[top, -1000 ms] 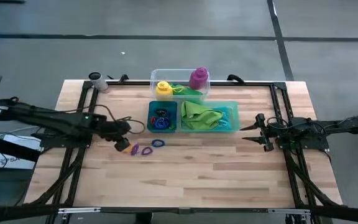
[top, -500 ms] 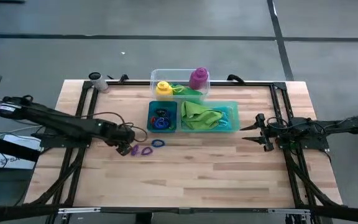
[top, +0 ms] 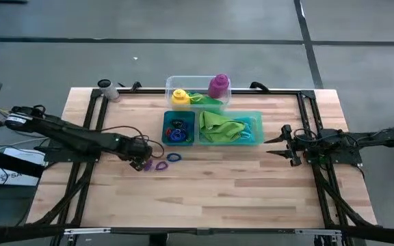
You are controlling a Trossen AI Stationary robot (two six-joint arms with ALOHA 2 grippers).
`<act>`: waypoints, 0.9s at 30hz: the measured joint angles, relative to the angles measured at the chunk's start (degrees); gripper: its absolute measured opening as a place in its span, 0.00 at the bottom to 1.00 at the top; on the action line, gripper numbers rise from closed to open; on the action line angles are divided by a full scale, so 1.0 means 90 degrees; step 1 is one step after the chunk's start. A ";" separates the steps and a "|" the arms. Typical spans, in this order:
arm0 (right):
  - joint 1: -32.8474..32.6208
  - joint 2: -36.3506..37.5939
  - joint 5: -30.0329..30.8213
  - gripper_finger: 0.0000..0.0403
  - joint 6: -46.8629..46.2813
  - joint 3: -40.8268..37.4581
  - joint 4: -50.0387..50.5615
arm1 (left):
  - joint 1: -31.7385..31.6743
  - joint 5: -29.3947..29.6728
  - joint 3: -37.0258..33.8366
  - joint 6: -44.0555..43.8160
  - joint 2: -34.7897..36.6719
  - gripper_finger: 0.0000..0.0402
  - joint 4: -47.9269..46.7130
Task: Pick & Place Sports Items
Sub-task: Put the yellow spring keychain into the blue bin
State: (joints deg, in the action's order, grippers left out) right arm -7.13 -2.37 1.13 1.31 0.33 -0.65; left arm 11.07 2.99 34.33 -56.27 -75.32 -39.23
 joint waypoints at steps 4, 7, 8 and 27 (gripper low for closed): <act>0.0001 0.0002 0.0000 0.47 -0.0001 -0.0001 0.0001 | 0.0000 0.0052 0.0006 -0.0007 -0.0096 0.51 -0.0038; 0.0000 0.0000 0.0000 0.47 0.0000 0.0000 -0.0001 | -0.0004 0.0091 -0.0009 -0.0046 -0.0104 0.39 -0.0065; 0.0001 0.0000 0.0000 0.47 -0.0001 0.0001 -0.0001 | -0.0005 0.0094 -0.0011 -0.0044 -0.0106 0.35 -0.0070; 0.0000 0.0001 0.0000 0.47 -0.0001 0.0001 -0.0001 | 0.0306 0.0579 0.0158 0.0359 0.0388 0.01 0.0236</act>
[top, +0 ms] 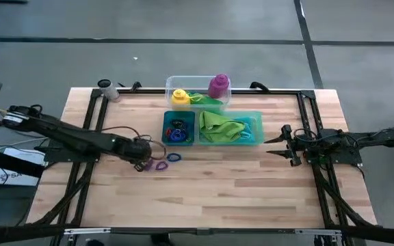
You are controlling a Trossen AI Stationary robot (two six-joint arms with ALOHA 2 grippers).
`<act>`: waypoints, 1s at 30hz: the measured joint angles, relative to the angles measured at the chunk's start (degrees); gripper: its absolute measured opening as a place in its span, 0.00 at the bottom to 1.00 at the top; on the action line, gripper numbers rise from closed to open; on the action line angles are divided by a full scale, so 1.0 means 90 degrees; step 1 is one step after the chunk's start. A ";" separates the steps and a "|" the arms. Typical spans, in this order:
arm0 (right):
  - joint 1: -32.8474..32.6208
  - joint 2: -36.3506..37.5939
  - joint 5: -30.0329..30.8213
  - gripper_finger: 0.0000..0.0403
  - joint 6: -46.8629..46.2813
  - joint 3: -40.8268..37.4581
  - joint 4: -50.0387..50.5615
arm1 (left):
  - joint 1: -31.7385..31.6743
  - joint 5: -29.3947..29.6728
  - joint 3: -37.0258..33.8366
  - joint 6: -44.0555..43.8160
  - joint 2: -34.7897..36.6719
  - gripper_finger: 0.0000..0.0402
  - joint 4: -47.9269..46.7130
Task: Pick & Place Sports Items
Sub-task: Put the yellow spring keychain into the blue bin
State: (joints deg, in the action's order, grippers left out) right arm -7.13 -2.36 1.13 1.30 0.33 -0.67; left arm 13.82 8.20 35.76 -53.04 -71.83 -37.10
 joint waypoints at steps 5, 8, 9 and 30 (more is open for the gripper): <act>0.0001 -0.0001 0.0000 0.47 0.0000 0.0001 0.0000 | -0.0123 0.0769 0.0364 0.0680 0.0411 0.01 -0.0032; 0.0001 -0.0001 0.0000 0.47 0.0000 -0.0001 0.0000 | -0.0288 0.1202 0.0564 0.1220 0.0562 0.00 -0.0001; 0.0001 -0.0001 0.0000 0.47 0.0002 0.0001 0.0000 | -0.0368 0.1319 0.0622 0.1414 0.0607 0.00 0.0017; 0.0001 -0.0001 0.0000 0.47 0.0000 -0.0001 0.0000 | -0.2233 0.1504 0.0752 0.5479 -0.0381 0.01 0.3325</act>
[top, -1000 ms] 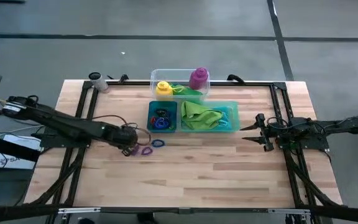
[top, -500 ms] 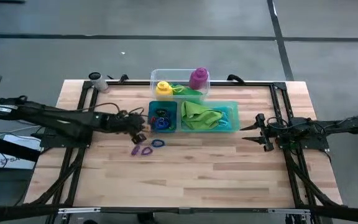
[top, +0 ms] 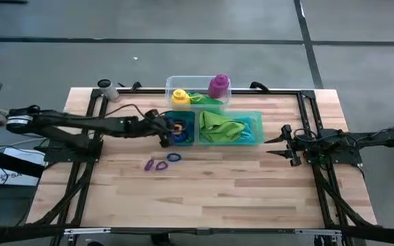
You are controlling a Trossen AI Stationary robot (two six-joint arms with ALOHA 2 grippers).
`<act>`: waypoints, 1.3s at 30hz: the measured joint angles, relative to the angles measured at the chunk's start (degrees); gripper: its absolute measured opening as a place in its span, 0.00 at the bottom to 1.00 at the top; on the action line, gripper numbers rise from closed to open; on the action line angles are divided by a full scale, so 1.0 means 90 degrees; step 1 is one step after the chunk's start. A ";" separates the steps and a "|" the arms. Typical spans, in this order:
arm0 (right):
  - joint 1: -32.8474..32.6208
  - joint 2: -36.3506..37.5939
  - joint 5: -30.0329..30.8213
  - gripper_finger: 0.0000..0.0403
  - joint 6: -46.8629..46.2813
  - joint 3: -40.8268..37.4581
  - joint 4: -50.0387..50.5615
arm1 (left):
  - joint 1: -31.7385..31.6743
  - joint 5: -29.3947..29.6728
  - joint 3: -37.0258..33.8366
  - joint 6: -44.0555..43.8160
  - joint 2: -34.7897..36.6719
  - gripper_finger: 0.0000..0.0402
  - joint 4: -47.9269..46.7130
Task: Pick & Place Sports Items
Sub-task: Put the yellow spring keychain into the blue bin, then put the left purple spring keychain into the blue bin
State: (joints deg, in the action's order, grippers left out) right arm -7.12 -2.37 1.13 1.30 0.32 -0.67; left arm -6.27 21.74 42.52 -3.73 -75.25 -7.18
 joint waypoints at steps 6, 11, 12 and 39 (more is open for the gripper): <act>-0.0002 0.0000 0.0000 0.47 0.0000 0.0002 0.0000 | -0.0262 -0.0040 0.0000 0.0379 -0.0232 0.17 0.0279; -0.0002 0.0000 0.0000 0.47 0.0000 0.0000 0.0000 | -0.0283 -0.0046 0.0000 0.0678 -0.0237 0.35 0.0220; 0.0000 0.0000 0.0000 0.47 0.0001 0.0002 0.0000 | -0.0257 -0.0044 0.0000 0.0725 -0.0227 0.38 0.0193; -0.0002 0.0000 0.0000 0.47 0.0002 0.0001 0.0000 | 0.2123 -0.0222 0.0000 -0.2814 0.1247 0.47 -0.2738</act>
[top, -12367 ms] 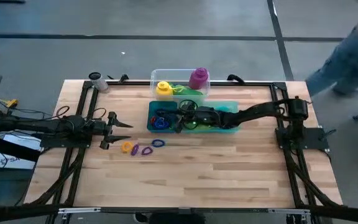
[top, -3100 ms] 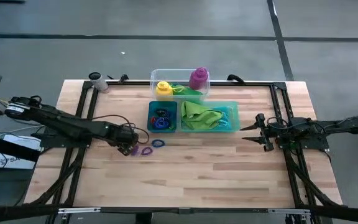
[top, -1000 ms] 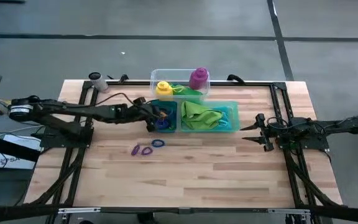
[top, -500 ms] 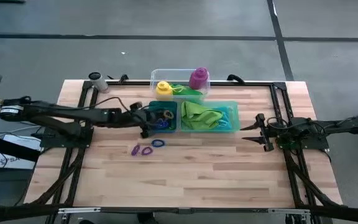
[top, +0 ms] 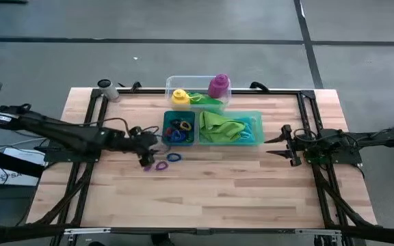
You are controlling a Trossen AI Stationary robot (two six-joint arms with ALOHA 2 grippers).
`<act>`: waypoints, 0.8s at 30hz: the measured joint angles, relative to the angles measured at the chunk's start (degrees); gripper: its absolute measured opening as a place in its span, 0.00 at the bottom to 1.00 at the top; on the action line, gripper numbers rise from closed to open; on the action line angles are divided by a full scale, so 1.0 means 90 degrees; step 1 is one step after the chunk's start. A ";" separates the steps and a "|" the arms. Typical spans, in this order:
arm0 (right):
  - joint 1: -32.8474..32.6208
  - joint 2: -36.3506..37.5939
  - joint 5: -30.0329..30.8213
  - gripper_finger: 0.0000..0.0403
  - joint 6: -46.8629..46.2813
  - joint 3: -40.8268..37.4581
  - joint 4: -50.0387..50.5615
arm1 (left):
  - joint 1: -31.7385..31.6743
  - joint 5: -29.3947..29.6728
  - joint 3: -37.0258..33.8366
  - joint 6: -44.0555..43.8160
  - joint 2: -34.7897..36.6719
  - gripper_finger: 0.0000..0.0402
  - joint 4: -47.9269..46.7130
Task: Pick & Place Sports Items
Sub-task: Put the left purple spring keychain into the blue bin
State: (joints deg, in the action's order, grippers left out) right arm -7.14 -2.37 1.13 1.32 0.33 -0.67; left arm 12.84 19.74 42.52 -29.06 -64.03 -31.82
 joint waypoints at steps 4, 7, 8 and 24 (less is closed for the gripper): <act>0.0000 0.0000 0.0000 0.47 0.0000 0.0001 0.0000 | 0.0467 -0.0289 0.0000 -0.0370 0.0000 0.47 -0.0155; 0.0000 0.0001 0.0000 0.47 -0.0002 -0.0001 0.0001 | 0.0770 -0.0419 0.0000 -0.0739 -0.0017 0.47 -0.0159; 0.0001 0.0000 0.0000 0.47 -0.0002 -0.0001 0.0000 | 0.0859 -0.0449 0.0000 -0.0875 -0.0039 0.47 -0.0164; 0.0000 0.0000 0.0000 0.47 0.0000 -0.0001 0.0000 | 0.1008 -0.1103 0.0000 -0.2426 -0.1279 0.43 -0.0050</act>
State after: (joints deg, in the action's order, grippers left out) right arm -7.14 -2.37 1.13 1.32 0.32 -0.66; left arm 21.91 9.81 42.52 -50.89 -75.54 -32.27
